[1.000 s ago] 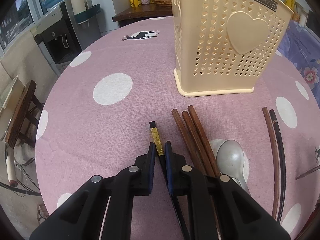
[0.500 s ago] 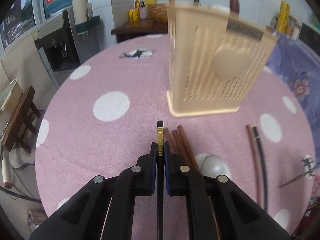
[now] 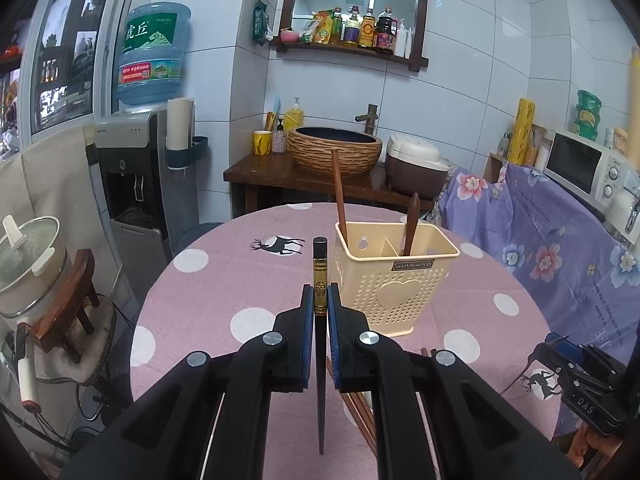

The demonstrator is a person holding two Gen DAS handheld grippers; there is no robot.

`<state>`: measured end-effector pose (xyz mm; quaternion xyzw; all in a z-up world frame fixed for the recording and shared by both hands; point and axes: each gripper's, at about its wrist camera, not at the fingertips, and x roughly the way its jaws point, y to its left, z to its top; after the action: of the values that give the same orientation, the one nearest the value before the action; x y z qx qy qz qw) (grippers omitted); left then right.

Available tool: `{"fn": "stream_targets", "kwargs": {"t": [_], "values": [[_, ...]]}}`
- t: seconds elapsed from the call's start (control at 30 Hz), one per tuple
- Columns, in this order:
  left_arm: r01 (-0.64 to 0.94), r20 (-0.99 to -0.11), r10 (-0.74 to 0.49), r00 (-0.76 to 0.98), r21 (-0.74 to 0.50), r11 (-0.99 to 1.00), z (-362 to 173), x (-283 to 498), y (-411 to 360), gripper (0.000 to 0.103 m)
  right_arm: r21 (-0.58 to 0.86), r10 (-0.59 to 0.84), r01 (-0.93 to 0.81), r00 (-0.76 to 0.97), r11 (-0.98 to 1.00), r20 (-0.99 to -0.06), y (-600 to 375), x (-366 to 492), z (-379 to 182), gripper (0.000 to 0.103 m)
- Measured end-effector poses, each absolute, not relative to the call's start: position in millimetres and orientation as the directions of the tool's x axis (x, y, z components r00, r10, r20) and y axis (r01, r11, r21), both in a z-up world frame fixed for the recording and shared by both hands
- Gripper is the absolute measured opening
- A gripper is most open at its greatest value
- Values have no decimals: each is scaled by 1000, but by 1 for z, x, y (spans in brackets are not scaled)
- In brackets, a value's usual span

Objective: Organize utensils
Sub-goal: 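Lower the chopstick and spoon into the beige holder with both tools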

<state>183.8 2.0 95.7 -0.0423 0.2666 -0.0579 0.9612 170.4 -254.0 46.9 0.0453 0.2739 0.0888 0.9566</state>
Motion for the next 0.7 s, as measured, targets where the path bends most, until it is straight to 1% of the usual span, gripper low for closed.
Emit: {"fn": "stream_targets", "kwargs": {"t": [0.2, 0.33, 0.47, 0.6, 0.7], "values": [[94, -493, -143, 858, -124, 988, 98, 183, 5, 8, 135, 213, -167, 831, 977, -514, -251, 174, 54, 36], [117, -476, -174, 862, -147, 982, 111, 183, 10, 8, 160, 260, -207, 825, 965, -502, -249, 181, 70, 36], [146, -424, -199, 883, -156, 977, 146, 187, 9, 8, 163, 296, -248, 839, 955, -457, -242, 196, 103, 36], [184, -371, -229, 900, -154, 971, 193, 200, -1, 8, 170, 320, -274, 871, 946, -373, -235, 220, 159, 36], [183, -320, -220, 922, -143, 973, 227, 213, -12, 8, 190, 330, -281, 885, 941, -327, -228, 242, 196, 36]]}}
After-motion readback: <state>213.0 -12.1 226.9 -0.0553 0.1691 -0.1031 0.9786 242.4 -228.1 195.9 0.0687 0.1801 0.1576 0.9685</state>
